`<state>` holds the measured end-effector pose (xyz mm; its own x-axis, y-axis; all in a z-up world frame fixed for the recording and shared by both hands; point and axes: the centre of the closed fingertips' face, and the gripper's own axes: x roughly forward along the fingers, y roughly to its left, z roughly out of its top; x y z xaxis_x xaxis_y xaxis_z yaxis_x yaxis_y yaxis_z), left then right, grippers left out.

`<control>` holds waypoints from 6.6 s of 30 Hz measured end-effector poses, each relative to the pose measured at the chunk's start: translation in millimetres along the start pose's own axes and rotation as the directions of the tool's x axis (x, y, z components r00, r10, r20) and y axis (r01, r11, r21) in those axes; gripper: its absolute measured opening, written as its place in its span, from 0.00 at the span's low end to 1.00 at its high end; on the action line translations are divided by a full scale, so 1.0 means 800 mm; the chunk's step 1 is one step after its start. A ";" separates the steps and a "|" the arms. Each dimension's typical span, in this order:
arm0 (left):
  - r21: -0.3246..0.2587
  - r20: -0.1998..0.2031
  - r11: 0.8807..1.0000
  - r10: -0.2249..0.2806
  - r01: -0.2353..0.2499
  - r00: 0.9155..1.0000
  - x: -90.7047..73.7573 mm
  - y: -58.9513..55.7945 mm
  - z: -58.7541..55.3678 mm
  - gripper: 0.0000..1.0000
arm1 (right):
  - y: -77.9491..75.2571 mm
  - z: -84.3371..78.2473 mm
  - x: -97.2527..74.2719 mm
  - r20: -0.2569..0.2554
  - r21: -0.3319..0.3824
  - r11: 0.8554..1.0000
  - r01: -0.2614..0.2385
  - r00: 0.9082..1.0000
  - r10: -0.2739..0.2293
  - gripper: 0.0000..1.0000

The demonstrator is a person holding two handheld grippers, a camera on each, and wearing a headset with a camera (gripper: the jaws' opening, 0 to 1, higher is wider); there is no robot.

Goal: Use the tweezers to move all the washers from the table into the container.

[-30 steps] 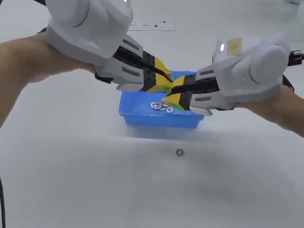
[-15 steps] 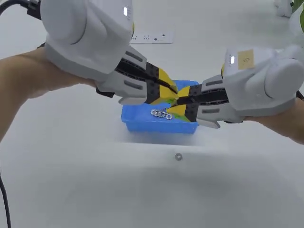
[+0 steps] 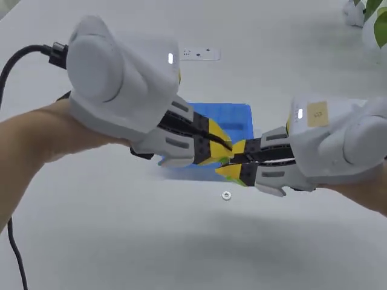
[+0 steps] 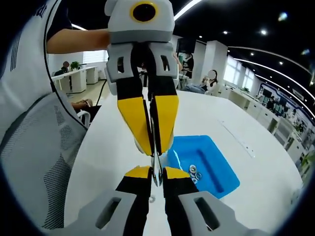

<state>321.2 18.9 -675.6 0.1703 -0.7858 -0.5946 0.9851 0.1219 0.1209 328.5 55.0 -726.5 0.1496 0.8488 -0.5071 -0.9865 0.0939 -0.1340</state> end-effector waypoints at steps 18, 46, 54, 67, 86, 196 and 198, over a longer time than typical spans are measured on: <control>-0.065 -0.015 0.998 -0.009 0.008 1.000 0.018 -0.021 -0.024 0.06 | 0.022 -0.030 0.011 -0.018 0.040 0.998 -0.040 0.999 0.041 0.10; -0.115 -0.014 0.993 -0.015 0.013 1.000 0.038 -0.009 -0.044 0.06 | 0.012 -0.054 0.018 -0.028 0.084 0.996 -0.012 0.999 0.014 0.11; -0.105 -0.015 0.994 -0.007 0.005 1.000 0.038 -0.008 -0.042 0.06 | 0.011 -0.052 0.017 -0.029 0.073 0.997 -0.010 0.999 0.013 0.12; -0.130 -0.016 0.991 -0.016 0.014 1.000 0.041 -0.009 -0.045 0.07 | 0.012 -0.056 0.019 -0.035 0.075 0.997 -0.024 0.999 0.027 0.11; -0.111 -0.031 0.994 -0.020 0.016 0.999 0.028 -0.008 -0.031 0.07 | 0.010 -0.038 0.012 -0.033 0.063 0.998 -0.022 0.999 0.024 0.10; -0.089 0.019 0.994 0.065 -0.063 0.998 -0.016 0.091 -0.039 0.06 | -0.084 -0.005 0.045 0.012 0.064 0.997 -0.044 0.999 0.043 0.12; -0.083 0.019 0.994 0.066 -0.064 0.998 -0.018 0.088 -0.036 0.06 | -0.079 -0.002 0.040 0.009 0.046 0.998 -0.049 0.999 0.048 0.12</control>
<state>388.5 56.7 -681.4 0.2341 -0.7875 -0.5702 0.9707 0.2219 0.0921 395.8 75.8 -735.8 0.1012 0.8570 -0.5052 -0.9946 0.0766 -0.0694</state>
